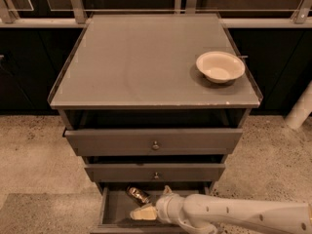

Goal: Pick orange can from bottom drawer and place on counter

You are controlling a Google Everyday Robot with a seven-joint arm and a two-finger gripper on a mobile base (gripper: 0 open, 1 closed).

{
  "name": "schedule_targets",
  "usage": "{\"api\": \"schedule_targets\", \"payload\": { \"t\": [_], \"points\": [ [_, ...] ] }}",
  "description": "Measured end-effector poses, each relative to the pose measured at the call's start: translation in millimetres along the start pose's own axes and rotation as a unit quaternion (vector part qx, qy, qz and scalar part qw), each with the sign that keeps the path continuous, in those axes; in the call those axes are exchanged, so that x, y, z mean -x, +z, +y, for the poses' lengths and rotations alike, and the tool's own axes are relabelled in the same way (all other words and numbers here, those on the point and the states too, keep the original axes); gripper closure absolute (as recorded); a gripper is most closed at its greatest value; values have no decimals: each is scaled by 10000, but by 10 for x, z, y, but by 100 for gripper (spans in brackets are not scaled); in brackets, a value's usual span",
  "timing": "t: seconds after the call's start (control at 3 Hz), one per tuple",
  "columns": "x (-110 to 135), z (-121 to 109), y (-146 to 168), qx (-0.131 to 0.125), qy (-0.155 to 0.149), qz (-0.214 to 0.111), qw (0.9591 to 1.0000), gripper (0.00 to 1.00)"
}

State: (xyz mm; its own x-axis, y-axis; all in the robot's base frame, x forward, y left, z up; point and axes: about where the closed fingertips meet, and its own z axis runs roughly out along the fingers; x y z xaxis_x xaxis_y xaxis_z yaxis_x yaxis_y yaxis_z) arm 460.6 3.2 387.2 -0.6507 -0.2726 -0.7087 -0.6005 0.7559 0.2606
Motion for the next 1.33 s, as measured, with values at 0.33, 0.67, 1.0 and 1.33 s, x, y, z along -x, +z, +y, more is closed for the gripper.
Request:
{"api": "schedule_targets", "payload": {
  "t": [0.33,0.67,1.0,1.33],
  "points": [
    [6,38,54,46,-26,22,10000,0],
    [-134,-43,183,-136,49,-3,9999,0],
    [-336,-196,531,-223,93,60,9997,0],
    [-419,-336,894,-249,104,121,9996,0]
  ]
}}
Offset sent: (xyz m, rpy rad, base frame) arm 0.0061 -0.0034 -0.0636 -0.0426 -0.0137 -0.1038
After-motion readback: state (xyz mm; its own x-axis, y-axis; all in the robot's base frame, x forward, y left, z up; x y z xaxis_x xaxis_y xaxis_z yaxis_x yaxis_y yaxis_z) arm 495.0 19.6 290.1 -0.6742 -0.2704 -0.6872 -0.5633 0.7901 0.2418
